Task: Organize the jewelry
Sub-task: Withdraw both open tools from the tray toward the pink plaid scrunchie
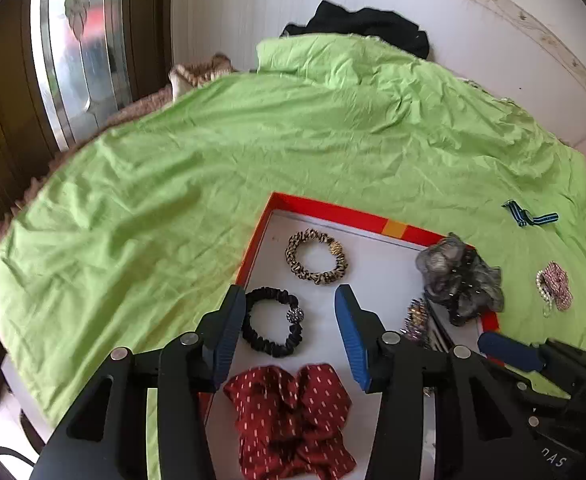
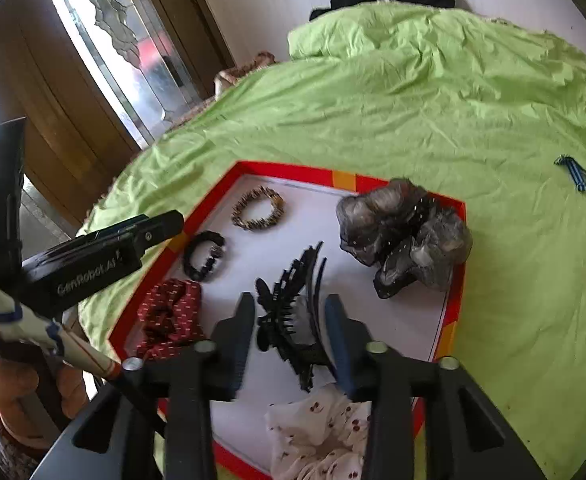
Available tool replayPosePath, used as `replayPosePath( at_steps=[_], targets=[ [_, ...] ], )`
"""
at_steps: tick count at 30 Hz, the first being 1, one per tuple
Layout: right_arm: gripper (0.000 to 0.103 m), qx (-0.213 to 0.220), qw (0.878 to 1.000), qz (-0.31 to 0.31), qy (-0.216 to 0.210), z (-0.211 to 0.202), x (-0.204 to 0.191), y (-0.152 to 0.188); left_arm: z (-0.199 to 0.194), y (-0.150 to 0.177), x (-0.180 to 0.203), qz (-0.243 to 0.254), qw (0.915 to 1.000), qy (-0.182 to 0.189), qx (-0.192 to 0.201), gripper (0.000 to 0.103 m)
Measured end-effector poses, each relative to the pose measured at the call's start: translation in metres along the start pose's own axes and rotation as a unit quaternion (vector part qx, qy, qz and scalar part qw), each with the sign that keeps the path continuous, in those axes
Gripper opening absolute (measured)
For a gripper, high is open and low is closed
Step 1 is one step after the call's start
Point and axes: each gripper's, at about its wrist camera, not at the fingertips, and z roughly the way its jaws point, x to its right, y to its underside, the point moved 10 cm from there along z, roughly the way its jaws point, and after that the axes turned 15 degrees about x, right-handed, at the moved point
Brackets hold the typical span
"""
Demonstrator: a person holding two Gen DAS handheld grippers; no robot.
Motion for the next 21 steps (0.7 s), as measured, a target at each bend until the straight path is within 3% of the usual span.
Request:
replayPosePath(
  at_steps=[7,21],
  targets=[
    [0.051,0.030,1.000,0.004,0.005,-0.041,0.006,-0.012,-0.055,-0.012,0.019,0.036,0.9980,-0.023,0.046,0.056],
    [0.055,0.073,0.994,0.052,0.069,-0.145,0.081,0.008,-0.138,-0.015,0.089,0.120,0.9874,-0.018,0.101,0.064]
  ],
)
